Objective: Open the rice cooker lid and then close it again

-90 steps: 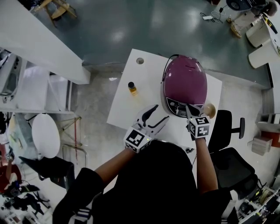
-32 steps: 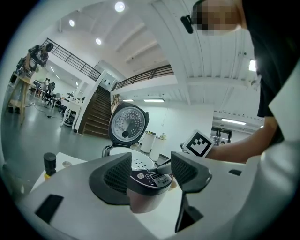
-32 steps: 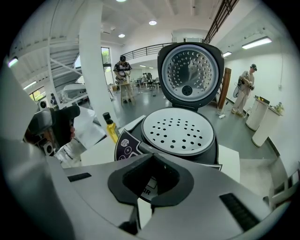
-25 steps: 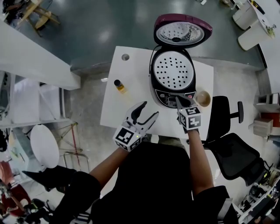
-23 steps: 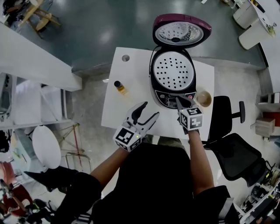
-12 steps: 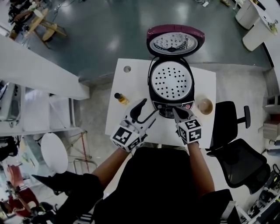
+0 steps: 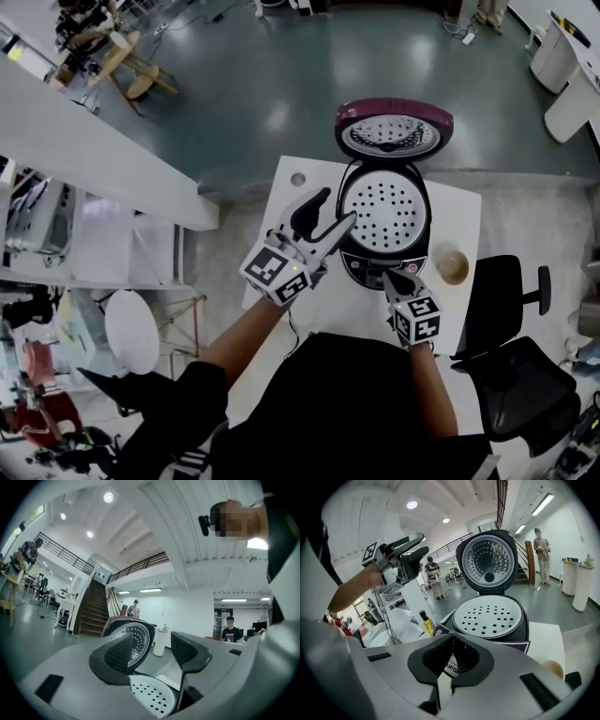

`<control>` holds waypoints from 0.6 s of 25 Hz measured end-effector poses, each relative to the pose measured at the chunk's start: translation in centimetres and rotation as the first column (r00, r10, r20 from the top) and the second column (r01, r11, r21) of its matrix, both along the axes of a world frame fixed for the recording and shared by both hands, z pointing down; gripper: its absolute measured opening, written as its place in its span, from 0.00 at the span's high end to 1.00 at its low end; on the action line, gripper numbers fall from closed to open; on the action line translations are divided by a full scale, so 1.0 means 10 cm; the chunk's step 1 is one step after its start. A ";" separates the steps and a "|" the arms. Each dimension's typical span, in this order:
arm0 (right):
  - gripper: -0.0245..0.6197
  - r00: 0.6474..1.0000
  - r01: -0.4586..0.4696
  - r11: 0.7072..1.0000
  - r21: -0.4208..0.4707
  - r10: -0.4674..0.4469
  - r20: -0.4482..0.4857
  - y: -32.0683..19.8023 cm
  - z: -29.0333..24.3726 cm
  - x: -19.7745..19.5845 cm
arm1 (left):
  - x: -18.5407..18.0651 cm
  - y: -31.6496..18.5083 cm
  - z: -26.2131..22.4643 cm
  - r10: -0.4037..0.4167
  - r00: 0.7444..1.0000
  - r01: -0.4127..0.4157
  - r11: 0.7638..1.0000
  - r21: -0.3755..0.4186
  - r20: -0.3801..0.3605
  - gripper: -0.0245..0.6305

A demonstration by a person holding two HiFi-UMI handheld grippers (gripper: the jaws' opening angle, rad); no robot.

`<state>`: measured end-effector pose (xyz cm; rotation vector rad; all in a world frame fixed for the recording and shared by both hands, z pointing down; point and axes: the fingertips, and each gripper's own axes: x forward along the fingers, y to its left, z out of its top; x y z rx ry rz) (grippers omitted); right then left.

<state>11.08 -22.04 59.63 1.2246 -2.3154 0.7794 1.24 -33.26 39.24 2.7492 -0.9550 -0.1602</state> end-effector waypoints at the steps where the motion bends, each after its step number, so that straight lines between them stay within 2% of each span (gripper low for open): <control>1: 0.96 1.000 0.006 1.000 -0.001 -0.006 0.003 -0.01 0.00 -0.01 | 0.01 -0.08 -0.08 0.001 1.000 -0.001 1.000 0.017 0.001 0.60; 10: 0.96 0.999 0.051 0.999 0.013 -0.051 0.012 -0.17 -0.06 -0.10 | 0.20 -0.64 -0.56 0.034 0.999 -0.038 0.993 0.115 0.034 0.60; 15: 0.96 0.998 0.058 0.998 0.004 -0.058 0.007 -0.17 -0.06 -0.09 | 0.31 -0.88 -0.64 0.066 0.992 -0.081 0.987 0.137 0.110 0.60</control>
